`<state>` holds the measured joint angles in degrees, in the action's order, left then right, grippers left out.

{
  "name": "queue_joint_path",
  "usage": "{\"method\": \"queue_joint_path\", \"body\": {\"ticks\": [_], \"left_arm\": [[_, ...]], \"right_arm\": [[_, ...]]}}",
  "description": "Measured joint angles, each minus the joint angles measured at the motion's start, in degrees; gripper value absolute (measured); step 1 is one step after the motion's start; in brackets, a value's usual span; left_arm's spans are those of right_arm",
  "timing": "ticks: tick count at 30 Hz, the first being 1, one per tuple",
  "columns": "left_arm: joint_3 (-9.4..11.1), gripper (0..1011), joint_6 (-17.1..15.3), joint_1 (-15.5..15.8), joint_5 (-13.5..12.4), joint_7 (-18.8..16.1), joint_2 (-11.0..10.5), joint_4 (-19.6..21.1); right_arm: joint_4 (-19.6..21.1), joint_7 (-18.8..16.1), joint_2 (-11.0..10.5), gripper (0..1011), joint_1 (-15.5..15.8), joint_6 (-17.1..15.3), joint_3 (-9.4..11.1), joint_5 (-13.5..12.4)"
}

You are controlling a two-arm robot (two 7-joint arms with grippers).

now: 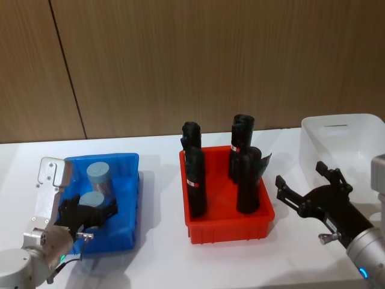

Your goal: Pick the cotton swabs from the blue box and place them into the white box.

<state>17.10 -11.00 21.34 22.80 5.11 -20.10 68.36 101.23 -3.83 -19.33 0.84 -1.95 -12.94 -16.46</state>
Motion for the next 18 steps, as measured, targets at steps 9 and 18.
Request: {"method": "queue_joint_path", "body": {"ticks": [9,18], "left_arm": [[0.17,1004,0.90,1.39,-0.52,1.66,0.77,-3.12],[0.14,960,1.03,2.04,-0.79,1.74,1.17,-4.69]], "right_arm": [[0.00,0.00,0.00,1002,0.00,0.00,0.00,0.00],[0.00,0.00,0.00,1002,0.00,0.00,0.00,0.00]]}}
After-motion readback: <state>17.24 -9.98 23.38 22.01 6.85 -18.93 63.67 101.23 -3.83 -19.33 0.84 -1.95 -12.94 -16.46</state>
